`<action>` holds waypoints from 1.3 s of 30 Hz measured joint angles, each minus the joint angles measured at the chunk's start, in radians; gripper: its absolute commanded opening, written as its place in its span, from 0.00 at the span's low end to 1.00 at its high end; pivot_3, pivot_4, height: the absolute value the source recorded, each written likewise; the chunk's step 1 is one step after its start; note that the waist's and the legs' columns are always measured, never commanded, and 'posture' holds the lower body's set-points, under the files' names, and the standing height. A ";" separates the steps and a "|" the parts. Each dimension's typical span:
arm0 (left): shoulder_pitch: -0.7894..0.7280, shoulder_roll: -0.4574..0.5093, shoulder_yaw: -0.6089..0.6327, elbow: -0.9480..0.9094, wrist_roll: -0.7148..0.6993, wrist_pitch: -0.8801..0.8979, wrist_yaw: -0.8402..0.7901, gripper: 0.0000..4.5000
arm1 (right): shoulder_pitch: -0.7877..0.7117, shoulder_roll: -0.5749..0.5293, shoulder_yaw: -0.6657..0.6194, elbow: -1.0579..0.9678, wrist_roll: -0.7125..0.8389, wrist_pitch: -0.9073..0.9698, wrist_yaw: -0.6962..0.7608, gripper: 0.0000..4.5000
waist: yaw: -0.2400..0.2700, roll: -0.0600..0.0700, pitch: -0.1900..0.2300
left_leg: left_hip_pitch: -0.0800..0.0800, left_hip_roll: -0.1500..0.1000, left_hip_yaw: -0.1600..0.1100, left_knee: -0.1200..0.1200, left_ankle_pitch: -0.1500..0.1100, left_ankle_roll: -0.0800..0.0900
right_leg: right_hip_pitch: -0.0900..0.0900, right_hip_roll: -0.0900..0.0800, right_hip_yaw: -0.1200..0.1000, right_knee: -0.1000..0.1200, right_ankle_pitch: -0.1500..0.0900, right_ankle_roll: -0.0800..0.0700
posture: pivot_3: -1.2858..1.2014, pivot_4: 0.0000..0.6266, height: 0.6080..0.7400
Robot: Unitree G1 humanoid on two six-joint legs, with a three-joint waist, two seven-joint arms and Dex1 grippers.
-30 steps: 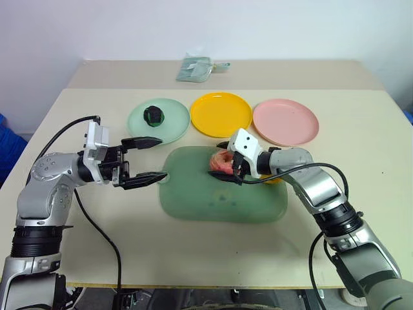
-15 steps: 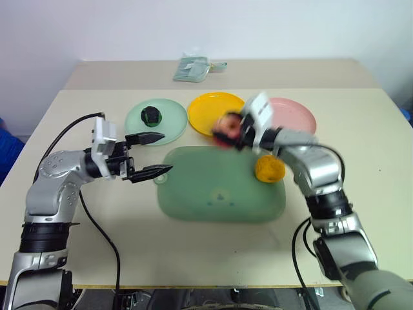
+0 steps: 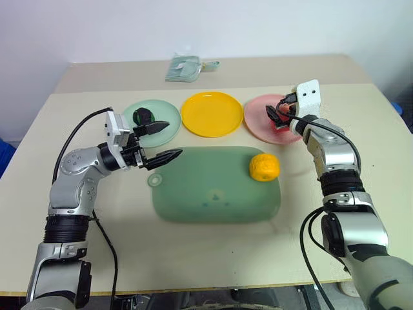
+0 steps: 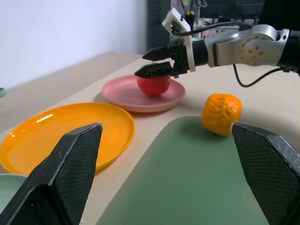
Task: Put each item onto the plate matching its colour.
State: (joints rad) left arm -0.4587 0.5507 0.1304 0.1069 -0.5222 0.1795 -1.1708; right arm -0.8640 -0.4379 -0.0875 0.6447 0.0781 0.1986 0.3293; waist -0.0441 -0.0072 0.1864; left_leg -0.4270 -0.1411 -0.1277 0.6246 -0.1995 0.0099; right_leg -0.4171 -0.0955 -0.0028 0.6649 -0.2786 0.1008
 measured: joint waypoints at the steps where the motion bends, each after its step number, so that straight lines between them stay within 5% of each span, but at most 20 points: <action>1: 0.000 0.003 0.002 0.007 -0.001 -0.003 -0.007 1.00 | 0.000 -0.003 0.000 0.000 -0.003 -0.015 0.001 0.99 | 0.001 0.000 0.000 | 0.000 0.000 0.000 0.000 0.000 0.000 | 0.000 0.000 0.000 0.000 0.000 0.000 | 0.52 0.24 1.00; 7: 0.024 0.022 0.009 0.010 -0.033 -0.003 -0.067 1.00 | 0.045 -0.037 -0.061 -0.225 0.218 0.082 0.268 0.99 | 0.004 0.000 0.000 | 0.000 0.000 0.000 0.000 0.000 0.000 | 0.000 0.000 0.000 -0.001 0.000 0.000 | 0.52 0.24 1.00; 10: 0.057 0.035 0.024 -0.019 -0.125 0.068 -0.128 1.00 | 0.220 -0.178 -0.043 -0.539 0.392 0.257 0.533 0.99 | 0.024 0.000 0.000 | -0.001 0.000 -0.002 0.001 -0.002 0.003 | 0.002 0.000 0.000 -0.003 0.000 0.000 | 0.52 0.24 1.00; 14: 0.073 0.110 0.013 -0.108 -0.181 0.155 -0.208 1.00 | 0.358 -0.292 0.011 -0.709 0.431 0.317 0.688 0.99 | 0.030 0.000 0.000 | 0.001 0.000 -0.002 0.004 -0.006 0.009 | 0.004 0.000 0.000 -0.003 0.000 0.000 | 0.52 0.24 1.00; 21: 0.095 0.149 -0.079 -0.151 -0.119 0.147 -0.265 1.00 | 0.439 -0.331 0.068 -0.729 0.399 0.316 0.751 0.99 | 0.033 0.002 -0.001 | 0.002 0.000 -0.001 0.003 -0.006 0.009 | 0.005 0.000 0.000 -0.003 0.000 0.000 | 0.52 0.24 1.00; 31: 0.060 0.131 -0.080 -0.150 -0.117 0.155 -0.235 1.00 | 0.476 -0.347 0.195 -0.601 0.137 0.108 0.732 0.99 | 0.033 0.002 -0.001 | 0.001 0.000 -0.001 0.003 -0.006 0.009 | 0.005 0.000 0.000 -0.003 0.000 0.000 | 0.52 0.24 1.00; 36: 0.060 0.123 -0.080 -0.151 -0.099 0.146 -0.213 1.00 | 0.475 -0.341 0.196 -0.596 0.135 0.093 0.752 0.60 | 0.033 0.002 -0.001 | 0.001 0.000 -0.001 0.003 -0.006 0.008 | 0.005 0.000 0.000 -0.003 0.000 0.000 | 0.52 0.24 1.00; 39: 0.061 0.120 -0.077 -0.152 -0.100 0.146 -0.194 1.00 | 0.455 -0.299 0.186 -0.596 0.154 0.120 0.735 0.58 | 0.031 0.002 -0.001 | 0.001 0.000 -0.001 0.003 -0.006 0.008 | 0.004 0.000 0.000 -0.003 0.000 0.000 | 0.52 0.24 1.00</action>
State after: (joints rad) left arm -0.3982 0.6704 0.0539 -0.0452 -0.6220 0.3259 -1.3653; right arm -0.4091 -0.7368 0.0990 0.0491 0.2323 0.3187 1.0646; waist -0.0130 -0.0048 0.1856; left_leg -0.4258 -0.1410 -0.1291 0.6279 -0.2051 0.0182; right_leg -0.4127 -0.0957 -0.0029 0.6620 -0.2788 0.1010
